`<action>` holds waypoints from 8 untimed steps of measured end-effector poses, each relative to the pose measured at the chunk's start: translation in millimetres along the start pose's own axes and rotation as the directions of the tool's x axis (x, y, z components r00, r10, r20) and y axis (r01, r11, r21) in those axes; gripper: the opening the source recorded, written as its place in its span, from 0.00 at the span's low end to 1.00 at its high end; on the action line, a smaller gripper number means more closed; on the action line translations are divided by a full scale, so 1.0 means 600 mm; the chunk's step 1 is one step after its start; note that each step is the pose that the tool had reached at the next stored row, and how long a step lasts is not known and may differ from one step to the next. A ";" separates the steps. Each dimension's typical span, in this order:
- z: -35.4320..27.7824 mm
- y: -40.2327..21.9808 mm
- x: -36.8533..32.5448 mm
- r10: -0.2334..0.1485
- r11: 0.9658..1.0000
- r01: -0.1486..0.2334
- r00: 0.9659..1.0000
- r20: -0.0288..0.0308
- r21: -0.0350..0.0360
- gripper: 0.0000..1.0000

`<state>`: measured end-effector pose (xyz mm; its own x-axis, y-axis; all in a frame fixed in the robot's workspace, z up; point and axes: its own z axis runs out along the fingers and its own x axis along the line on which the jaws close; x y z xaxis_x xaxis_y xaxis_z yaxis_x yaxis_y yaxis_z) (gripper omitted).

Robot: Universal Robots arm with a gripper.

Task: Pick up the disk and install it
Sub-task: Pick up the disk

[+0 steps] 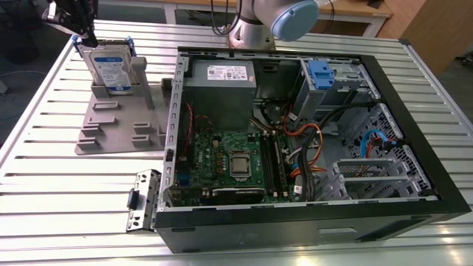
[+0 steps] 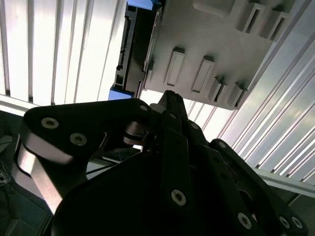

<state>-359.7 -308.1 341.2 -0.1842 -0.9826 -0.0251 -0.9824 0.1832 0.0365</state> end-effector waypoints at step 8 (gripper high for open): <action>0.000 0.000 0.000 -0.051 0.999 0.051 0.999 -0.002 -0.001 0.10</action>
<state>-359.7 -308.1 341.2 -0.1336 -0.9907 -0.0251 -0.9905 0.1327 0.0365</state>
